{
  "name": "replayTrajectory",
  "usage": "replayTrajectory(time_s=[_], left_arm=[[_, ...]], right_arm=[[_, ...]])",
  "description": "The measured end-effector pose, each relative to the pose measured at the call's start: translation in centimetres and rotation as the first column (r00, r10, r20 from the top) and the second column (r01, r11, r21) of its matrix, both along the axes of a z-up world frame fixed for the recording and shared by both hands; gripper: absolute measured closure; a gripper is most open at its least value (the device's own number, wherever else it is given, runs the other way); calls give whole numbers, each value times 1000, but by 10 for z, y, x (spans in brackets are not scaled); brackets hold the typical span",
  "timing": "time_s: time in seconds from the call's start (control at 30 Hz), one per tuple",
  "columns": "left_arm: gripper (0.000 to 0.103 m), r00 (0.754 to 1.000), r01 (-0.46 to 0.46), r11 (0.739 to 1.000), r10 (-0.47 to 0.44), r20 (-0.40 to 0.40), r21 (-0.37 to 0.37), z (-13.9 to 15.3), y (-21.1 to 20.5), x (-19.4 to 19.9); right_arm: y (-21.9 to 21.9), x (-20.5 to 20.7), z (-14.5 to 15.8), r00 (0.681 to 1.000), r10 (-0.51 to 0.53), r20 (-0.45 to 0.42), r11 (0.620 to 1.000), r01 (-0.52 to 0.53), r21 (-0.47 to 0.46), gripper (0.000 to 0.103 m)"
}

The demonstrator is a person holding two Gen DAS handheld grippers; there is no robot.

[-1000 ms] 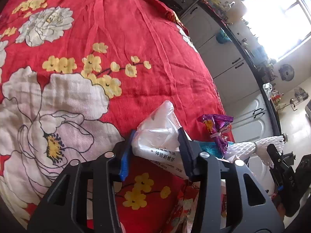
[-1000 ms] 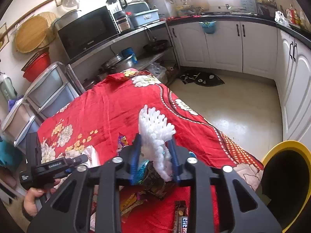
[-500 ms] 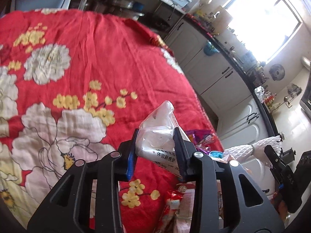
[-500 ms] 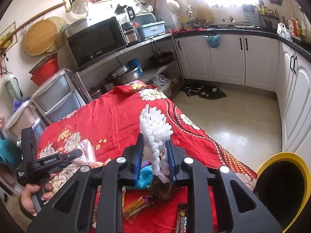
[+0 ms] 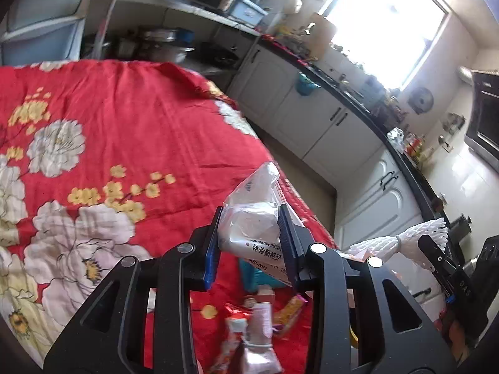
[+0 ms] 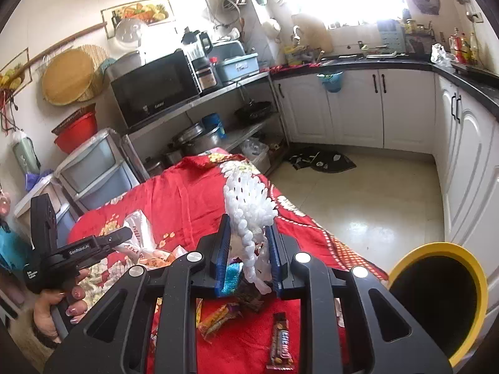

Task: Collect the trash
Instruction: 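Carry the white bag and white fringe item over the yellow bin with both tools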

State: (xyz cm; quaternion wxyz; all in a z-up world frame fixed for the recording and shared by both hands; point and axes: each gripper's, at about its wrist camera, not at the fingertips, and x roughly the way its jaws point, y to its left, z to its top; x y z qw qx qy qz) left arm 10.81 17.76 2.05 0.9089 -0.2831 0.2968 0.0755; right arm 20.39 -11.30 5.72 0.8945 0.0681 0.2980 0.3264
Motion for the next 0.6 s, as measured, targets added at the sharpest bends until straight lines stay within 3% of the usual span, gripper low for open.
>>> replayTrajectory(time_s=[0.6], left_arm=[[76,982,169,980,-177,68,107,31,-79,25]], right_arm=[[-76,-26,13,988,-149,47,989,148,21,81]])
